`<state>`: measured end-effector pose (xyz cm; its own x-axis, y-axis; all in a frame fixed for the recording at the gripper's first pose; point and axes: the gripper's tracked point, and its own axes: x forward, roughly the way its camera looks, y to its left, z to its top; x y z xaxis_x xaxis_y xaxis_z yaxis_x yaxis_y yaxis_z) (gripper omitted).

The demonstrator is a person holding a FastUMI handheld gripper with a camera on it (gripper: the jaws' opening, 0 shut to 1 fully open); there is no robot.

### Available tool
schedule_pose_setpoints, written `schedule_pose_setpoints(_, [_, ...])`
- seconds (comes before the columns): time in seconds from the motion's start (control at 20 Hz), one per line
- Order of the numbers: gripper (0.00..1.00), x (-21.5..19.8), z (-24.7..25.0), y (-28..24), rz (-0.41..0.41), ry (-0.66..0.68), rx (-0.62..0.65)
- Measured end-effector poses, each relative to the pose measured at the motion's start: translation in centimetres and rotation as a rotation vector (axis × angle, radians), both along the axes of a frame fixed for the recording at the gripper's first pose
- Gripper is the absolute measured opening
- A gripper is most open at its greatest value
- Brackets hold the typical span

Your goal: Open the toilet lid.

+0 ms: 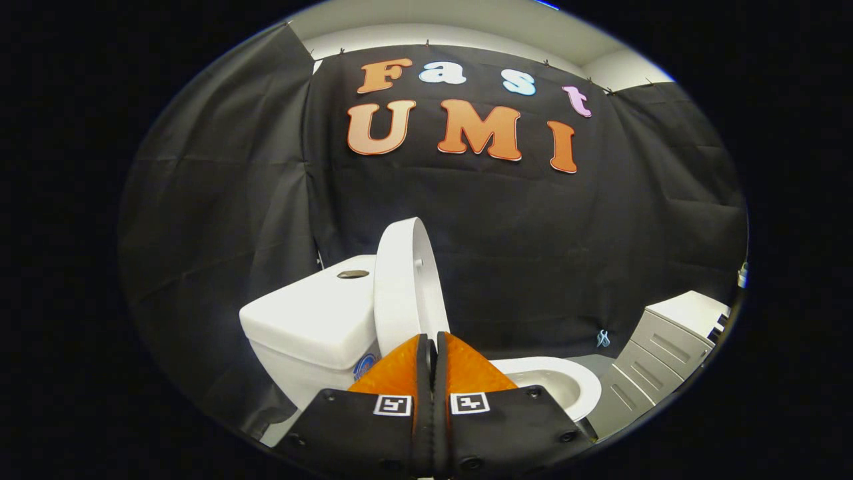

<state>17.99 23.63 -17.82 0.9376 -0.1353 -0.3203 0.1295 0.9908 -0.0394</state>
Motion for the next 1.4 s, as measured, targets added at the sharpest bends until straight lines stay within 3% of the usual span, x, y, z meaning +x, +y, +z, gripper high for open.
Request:
schedule_pose_setpoints(0.35, [0.08,-0.2,-0.3,1.5,-0.006,0.027,-0.213])
schedule_pose_setpoints(0.9, [0.08,-0.3,-0.3,1.5,-0.019,-0.002,-0.217])
schedule_pose_setpoints(1.2, [0.58,-0.1,-0.9,2.1,0.024,0.02,-0.158])
schedule_pose_setpoints(1.35, [0.91,-0.1,-1.1,2.1,0.048,0.034,-0.144])
schedule_pose_setpoints(1.4, [0.91,0.0,-1.0,2.0,0.051,0.03,-0.14])
